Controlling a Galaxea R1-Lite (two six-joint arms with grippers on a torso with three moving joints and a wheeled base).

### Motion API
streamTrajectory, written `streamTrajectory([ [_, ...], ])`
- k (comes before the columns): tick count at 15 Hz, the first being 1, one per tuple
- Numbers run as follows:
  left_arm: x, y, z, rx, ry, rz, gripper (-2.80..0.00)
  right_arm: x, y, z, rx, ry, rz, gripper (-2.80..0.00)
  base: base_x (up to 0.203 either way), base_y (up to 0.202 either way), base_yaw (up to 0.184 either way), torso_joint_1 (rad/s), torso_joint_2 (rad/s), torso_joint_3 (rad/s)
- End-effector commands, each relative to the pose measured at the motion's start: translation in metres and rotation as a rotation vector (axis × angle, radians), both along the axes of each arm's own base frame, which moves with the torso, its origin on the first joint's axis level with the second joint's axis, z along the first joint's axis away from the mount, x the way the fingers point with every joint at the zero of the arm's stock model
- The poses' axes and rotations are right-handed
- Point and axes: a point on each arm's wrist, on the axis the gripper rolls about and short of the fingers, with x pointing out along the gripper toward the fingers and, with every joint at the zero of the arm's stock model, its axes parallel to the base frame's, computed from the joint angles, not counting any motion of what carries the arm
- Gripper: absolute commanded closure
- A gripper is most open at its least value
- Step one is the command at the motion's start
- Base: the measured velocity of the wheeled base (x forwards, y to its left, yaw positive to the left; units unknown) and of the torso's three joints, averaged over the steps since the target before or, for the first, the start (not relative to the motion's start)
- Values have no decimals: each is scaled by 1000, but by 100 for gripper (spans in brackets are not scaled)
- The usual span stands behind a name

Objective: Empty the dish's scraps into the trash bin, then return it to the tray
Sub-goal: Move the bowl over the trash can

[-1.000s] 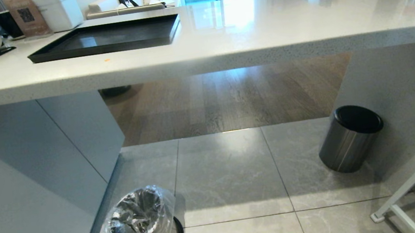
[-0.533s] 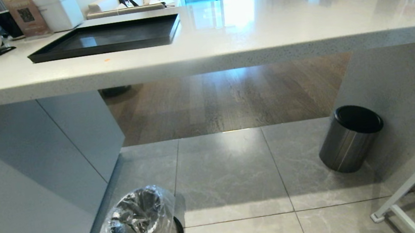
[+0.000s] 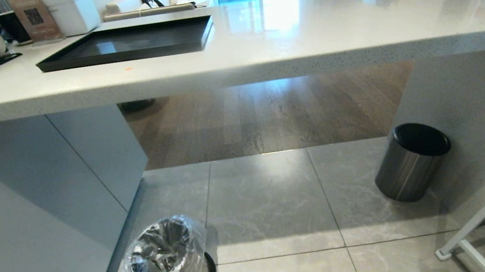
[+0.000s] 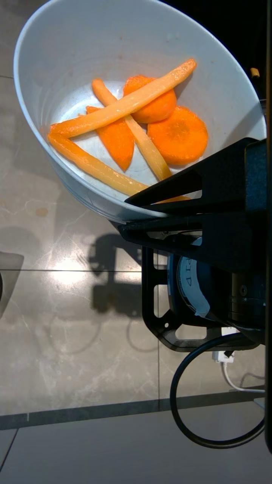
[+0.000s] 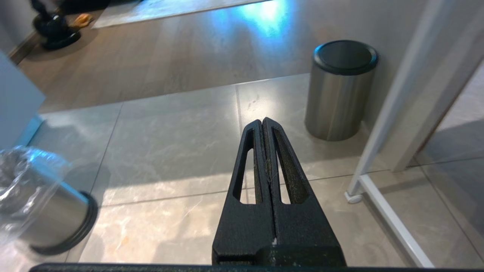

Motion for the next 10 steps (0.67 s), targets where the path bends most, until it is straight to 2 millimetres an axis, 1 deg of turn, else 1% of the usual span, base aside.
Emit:
streamTrajectory([
  [1, 0, 0, 0, -1, 6, 0, 0, 0, 0, 0, 0, 0, 1, 0, 0, 0, 0, 0, 0, 0],
  [3, 0, 0, 0, -1, 6, -1, 0, 0, 0, 0, 0, -1, -1, 0, -7, -14, 113, 2, 5, 5],
  [8, 0, 0, -1, -5, 7, -6, 0, 0, 0, 0, 0, -2, 0, 0, 0, -9, 165, 1, 5, 1],
  [10, 0, 0, 0, -8, 4, -5, 0, 0, 0, 0, 0, -2, -1, 0, 0, -5, 91, 1, 1, 5],
])
